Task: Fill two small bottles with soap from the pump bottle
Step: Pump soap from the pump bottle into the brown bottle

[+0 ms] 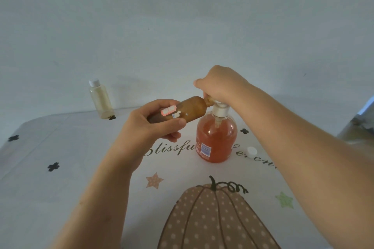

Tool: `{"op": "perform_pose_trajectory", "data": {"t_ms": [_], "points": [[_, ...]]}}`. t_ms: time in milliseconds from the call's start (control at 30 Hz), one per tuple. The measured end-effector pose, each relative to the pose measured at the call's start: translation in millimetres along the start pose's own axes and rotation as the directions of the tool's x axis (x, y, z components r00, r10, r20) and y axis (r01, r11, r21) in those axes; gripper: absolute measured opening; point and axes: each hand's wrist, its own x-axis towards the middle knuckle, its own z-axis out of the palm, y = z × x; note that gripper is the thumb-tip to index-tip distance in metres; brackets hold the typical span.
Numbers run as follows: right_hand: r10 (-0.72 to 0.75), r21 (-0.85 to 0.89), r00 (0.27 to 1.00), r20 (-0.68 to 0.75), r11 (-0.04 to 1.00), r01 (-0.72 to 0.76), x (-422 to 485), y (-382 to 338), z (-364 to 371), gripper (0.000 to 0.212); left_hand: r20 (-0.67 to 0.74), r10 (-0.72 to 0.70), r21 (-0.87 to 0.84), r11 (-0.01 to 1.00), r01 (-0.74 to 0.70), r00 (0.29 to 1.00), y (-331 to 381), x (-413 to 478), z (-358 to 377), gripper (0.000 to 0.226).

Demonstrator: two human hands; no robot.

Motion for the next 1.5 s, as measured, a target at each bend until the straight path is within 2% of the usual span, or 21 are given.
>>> {"op": "perform_pose_trajectory", "data": {"t_ms": [233, 433, 633, 733, 867, 1133, 1267, 1500], "points": [[-0.011, 0.037, 1.0, -0.023, 0.999, 0.012, -2.3, 2.2, 0.4, 0.031, 0.002, -0.006, 0.001, 1.0, 0.006, 1.0, 0.0, -0.9, 0.0, 0.03], [-0.053, -0.025, 0.998, -0.041, 0.998, 0.052, -6.4, -2.7, -11.9, 0.029, -0.007, 0.025, -0.043, 0.999, -0.026, 1.0, 3.3, -1.6, 4.0, 0.036], [-0.058, -0.011, 0.998, 0.03, 0.998, 0.058, -2.1, -6.1, -11.5, 0.027, -0.005, 0.036, -0.064, 0.997, -0.037, 0.999, 1.9, -1.3, 1.9, 0.031], [-0.02, 0.01, 0.999, 0.043, 1.0, 0.02, 0.7, -3.8, -7.6, 0.033, 0.012, 0.031, -0.042, 0.999, -0.03, 0.999, 1.9, -1.5, 1.3, 0.039], [-0.022, 0.013, 1.0, -0.012, 1.0, 0.022, 3.4, 1.1, 1.6, 0.032, 0.005, 0.013, -0.008, 1.0, -0.013, 1.0, 0.7, 0.1, -0.1, 0.032], [-0.076, -0.017, 0.996, -0.04, 0.997, 0.075, -4.4, -1.2, -7.7, 0.033, 0.022, 0.011, -0.031, 0.999, -0.011, 1.0, 3.7, -1.6, 0.6, 0.042], [-0.108, -0.031, 0.994, -0.036, 0.994, 0.107, -8.6, -3.9, -13.8, 0.032, 0.015, 0.023, -0.058, 0.998, -0.022, 1.0, 5.9, -2.7, 2.5, 0.036], [-0.074, -0.01, 0.997, -0.02, 0.997, 0.073, -7.9, -4.3, -11.4, 0.033, 0.004, 0.02, -0.041, 0.999, -0.02, 1.0, 3.4, -2.5, 1.5, 0.032]]}}
